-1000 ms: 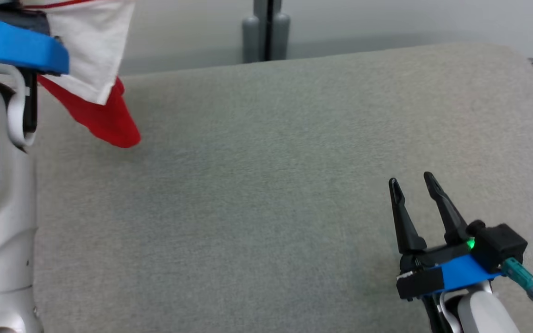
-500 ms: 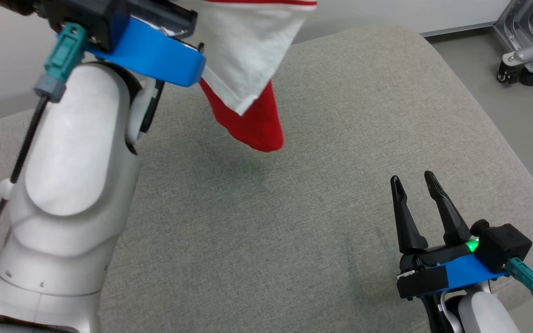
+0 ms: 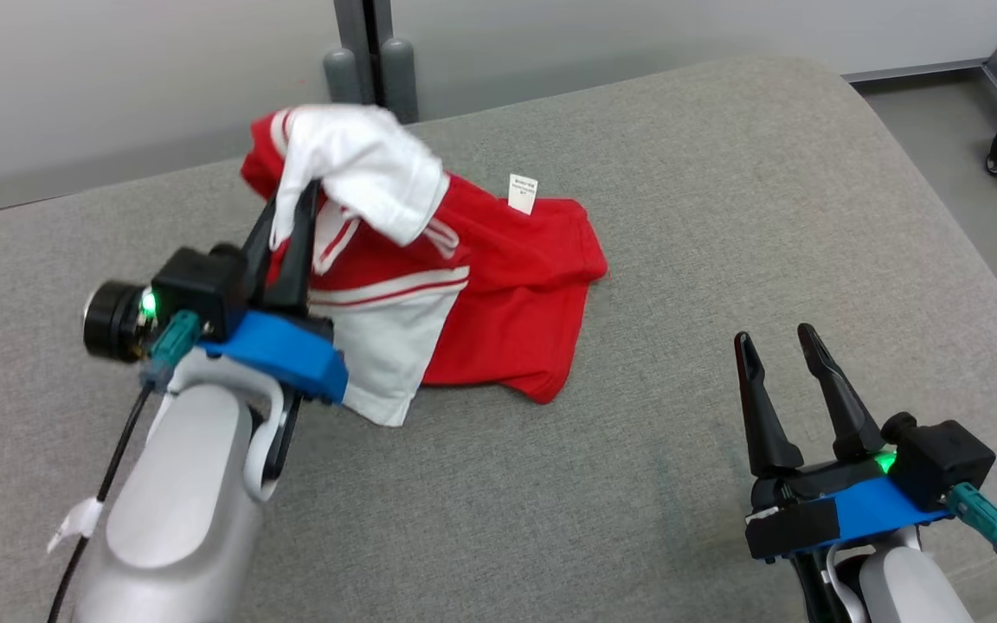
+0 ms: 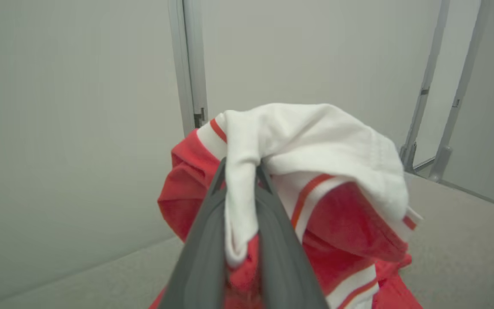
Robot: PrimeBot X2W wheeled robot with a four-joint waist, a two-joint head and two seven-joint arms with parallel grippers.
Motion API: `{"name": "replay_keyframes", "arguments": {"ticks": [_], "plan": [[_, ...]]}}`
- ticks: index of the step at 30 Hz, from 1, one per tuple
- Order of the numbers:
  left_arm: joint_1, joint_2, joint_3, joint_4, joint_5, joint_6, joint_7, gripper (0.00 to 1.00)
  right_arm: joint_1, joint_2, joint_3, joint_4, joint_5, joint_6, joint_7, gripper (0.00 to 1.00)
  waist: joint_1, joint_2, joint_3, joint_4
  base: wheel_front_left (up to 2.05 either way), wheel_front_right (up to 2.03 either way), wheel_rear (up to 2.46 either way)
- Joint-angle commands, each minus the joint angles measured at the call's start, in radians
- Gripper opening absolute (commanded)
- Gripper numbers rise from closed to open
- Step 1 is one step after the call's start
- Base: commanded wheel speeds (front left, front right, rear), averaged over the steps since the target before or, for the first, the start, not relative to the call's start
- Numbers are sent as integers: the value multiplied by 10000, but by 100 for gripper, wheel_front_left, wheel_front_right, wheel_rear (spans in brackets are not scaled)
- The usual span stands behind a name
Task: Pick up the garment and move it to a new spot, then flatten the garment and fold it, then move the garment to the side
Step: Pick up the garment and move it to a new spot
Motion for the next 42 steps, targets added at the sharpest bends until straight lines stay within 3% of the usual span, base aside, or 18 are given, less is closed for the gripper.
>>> {"name": "replay_keyframes", "arguments": {"ticks": [1, 8, 9, 10, 11, 31, 42], "plan": [[165, 25, 39, 24, -71, 40, -52, 0, 33, -12, -26, 28, -26, 5, -8, 100, 0, 0, 13, 62, 0, 0, 0], [1861, 181, 521, 605, -364, 400, -180, 0, 22, -10, 22, 198, -97, 5, -7, 100, 0, 0, -31, 327, 0, 0, 0], [2012, 170, 551, 639, -364, 429, -185, 9, 23, -10, 23, 223, -101, 5, -7, 100, 0, 0, -40, 360, 0, 0, 0], [2128, 163, 576, 621, -335, 473, -188, 44, 28, -9, 28, 245, -100, 5, -7, 100, 0, 0, -44, 394, 0, 0, 0], [2226, 124, 626, 533, -317, 493, -189, 100, 35, -9, 32, 264, -96, 5, -7, 100, 0, 0, -52, 424, 0, 0, 0], [4332, -733, 3037, -3998, 1098, 801, -181, 100, 439, -10, -252, 346, -304, 5, -8, 100, 0, 0, -723, 1608, 0, 0, 0], [5517, -930, 3510, -3863, 1757, 1025, -181, 100, 677, -8, -378, 459, -436, 5, -6, 100, 0, 0, -1001, 2215, 0, 0, 0]]}}
